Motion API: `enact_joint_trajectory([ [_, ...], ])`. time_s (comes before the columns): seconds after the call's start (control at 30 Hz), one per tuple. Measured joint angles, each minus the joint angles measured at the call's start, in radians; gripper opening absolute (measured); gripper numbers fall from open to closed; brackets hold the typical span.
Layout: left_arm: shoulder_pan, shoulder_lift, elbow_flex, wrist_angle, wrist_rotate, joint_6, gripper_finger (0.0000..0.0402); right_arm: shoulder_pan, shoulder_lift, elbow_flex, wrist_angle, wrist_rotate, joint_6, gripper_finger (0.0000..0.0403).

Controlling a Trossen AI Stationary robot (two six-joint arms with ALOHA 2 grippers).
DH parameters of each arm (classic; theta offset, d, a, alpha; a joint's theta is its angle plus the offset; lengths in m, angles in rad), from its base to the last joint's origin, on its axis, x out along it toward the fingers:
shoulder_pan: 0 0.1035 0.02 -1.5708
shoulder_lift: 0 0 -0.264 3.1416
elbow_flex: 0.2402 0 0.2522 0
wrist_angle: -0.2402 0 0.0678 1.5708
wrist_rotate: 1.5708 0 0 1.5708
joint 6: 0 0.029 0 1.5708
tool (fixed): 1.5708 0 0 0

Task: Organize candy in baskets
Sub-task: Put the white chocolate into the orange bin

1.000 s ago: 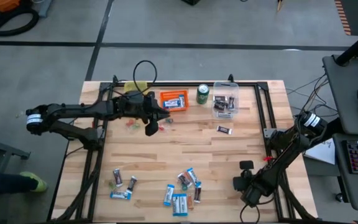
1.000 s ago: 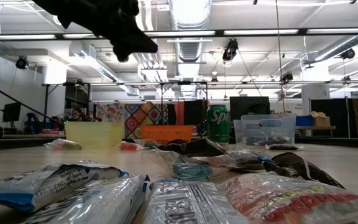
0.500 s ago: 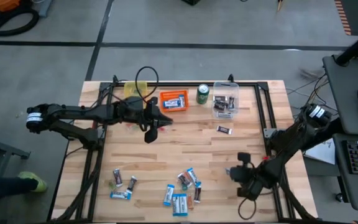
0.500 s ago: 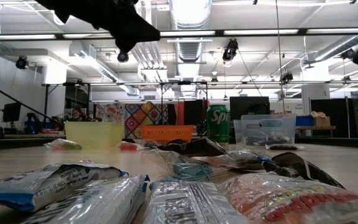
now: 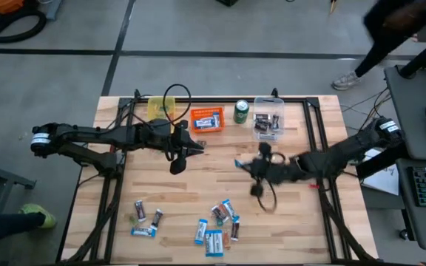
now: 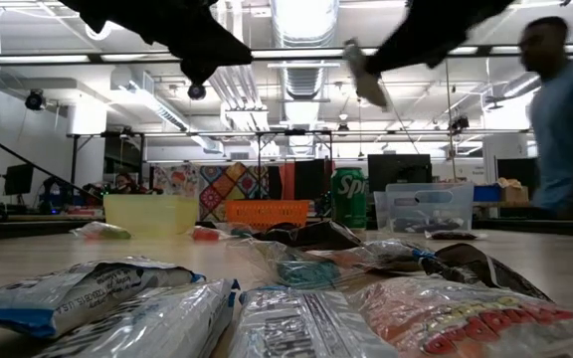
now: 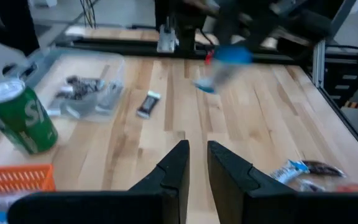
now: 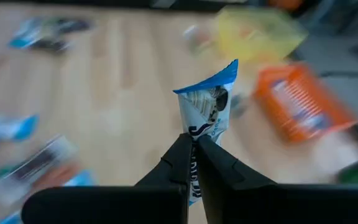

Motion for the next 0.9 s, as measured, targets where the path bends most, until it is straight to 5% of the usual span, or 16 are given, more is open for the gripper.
enact_joint_trajectory([
  [0.13, -0.001, -0.023, 0.000, -0.085, -0.001, -0.028, 0.0040, -0.149, 0.032, 0.001, 0.145, -0.012, -0.136, 0.0012],
  [0.37, -0.017, -0.036, 0.000, -0.229, -0.022, -0.079, 0.0040, -0.375, 0.146, 0.001, 0.467, -0.199, -0.275, 0.0012],
  [0.63, -0.046, -0.036, 0.000, -0.431, -0.085, -0.156, 0.0040, -0.556, 0.345, 0.002, 0.794, -0.315, -0.272, 0.0012],
  [0.9, -0.051, -0.032, -0.001, -0.523, -0.106, -0.171, 0.0040, -0.635, 0.510, 0.051, 0.900, -0.315, -0.228, 0.0012],
])
